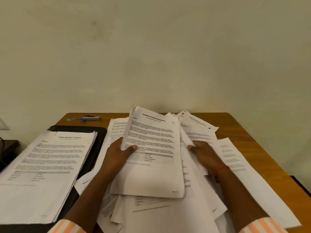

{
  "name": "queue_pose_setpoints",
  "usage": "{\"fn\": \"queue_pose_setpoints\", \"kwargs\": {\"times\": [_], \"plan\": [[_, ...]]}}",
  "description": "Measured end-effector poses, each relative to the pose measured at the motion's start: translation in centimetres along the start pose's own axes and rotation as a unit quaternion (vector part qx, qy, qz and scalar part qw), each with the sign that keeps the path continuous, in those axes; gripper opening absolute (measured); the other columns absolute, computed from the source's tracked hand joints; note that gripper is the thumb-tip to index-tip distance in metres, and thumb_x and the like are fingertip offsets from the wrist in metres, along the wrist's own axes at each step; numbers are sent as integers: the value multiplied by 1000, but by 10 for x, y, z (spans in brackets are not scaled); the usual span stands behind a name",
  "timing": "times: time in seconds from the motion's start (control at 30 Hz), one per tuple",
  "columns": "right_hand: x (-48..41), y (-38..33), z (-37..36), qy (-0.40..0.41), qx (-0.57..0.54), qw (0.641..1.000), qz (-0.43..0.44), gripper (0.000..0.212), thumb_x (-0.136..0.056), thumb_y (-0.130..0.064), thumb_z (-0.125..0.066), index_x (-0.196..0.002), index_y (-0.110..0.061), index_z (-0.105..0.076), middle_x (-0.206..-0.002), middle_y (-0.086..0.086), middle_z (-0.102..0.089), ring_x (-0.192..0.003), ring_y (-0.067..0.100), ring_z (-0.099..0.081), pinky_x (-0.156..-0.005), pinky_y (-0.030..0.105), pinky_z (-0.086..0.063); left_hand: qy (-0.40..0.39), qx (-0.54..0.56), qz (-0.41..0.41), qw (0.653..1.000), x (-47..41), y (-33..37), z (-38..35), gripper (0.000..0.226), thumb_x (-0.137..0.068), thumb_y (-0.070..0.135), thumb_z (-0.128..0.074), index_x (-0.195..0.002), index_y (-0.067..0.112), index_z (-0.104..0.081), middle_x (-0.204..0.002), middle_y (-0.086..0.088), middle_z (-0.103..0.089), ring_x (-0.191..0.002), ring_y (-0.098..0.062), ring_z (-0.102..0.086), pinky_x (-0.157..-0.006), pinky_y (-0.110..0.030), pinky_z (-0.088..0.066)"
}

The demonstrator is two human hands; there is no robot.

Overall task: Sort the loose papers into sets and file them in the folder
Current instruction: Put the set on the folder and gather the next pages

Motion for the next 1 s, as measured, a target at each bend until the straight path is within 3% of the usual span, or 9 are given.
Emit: {"fn": "queue_pose_setpoints", "kwargs": {"times": [0.13,0.3,0.43,0.5,0.63,0.77,0.87,0.93,1.0], "plan": [[8,-13,-25,-77,67,992,71,45,-103,-42,-48,-106,-3,-70,-111,7,-73,-103,23,-66,-97,39,-51,8,-9,1,1000,-2,-3,2,40,-91,37,-71,-127,23,-62,-117,5,-71,-100,-16,-70,-87,-41,-60],[-2,3,37,207,240,948,17,37,-98,-48,-55,-101,-13,-69,-104,10,-72,-95,27,-64,-77,33,-48,18,-28,13,999,-2,-7,1,33,-93,35,-70,-123,25,-61,-113,7,-69,-92,-11,-69,-72,-26,-57],[-11,34,41,160,297,936,-101,80,-73,-75,-67,-114,-6,-63,-117,18,-63,-112,36,-58,-91,44,-53,24,-29,23,999,-2,-9,1,29,-93,32,-70,-120,25,-61,-106,8,-68,-87,-6,-67,-64,-19,-50],[-14,32,32,143,278,945,-99,79,-73,-69,-74,-113,-3,-61,-114,17,-65,-110,35,-60,-84,39,-52,22,-33,26,999,-2,-9,-1,28,-94,31,-70,-119,24,-61,-104,10,-67,-86,-5,-66,-64,-19,-49],[-17,27,30,113,185,974,-67,45,-79,-44,-82,-88,-5,-63,-79,3,-64,-75,22,-63,-59,27,-42,23,-42,29,998,-3,-11,1,29,-93,32,-70,-120,24,-62,-109,6,-68,-87,-8,-67,-67,-22,-52],[-9,16,28,-20,33,999,-21,22,-91,-20,-73,-111,-12,-69,-104,-4,-68,-98,19,-65,-76,26,-48,22,-39,22,999,-2,-10,0,30,-94,31,-70,-121,23,-63,-109,6,-68,-87,-6,-66,-67,-21,-51],[-10,15,51,118,-5,993,20,23,-95,-9,-65,-118,-6,-68,-117,6,-69,-104,23,-65,-82,30,-48,19,-31,22,999,-1,-10,0,31,-94,32,-70,-122,22,-64,-111,4,-70,-90,-12,-69,-73,-27,-56],[-5,20,70,238,-55,969,23,21,-98,-9,-61,-118,-6,-66,-117,8,-69,-103,23,-65,-76,27,-49,18,-30,24,999,-2,-11,1,32,-93,32,-70,-123,22,-64,-112,3,-71,-92,-16,-70,-79,-34,-59],[-3,25,80,279,-101,954,26,18,-99,-10,-59,-116,-6,-65,-115,9,-69,-97,20,-66,-66,19,-47,16,-25,25,999,-2,-10,1,32,-93,33,-70,-123,23,-64,-112,2,-71,-93,-18,-71,-82,-38,-60]]}}
Point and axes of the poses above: each hand's wrist, its own x-axis away from the middle knuckle, its own z-axis out of the back of the hand, y = z × x, the point moved 6 cm from there along -x, towards the middle knuckle
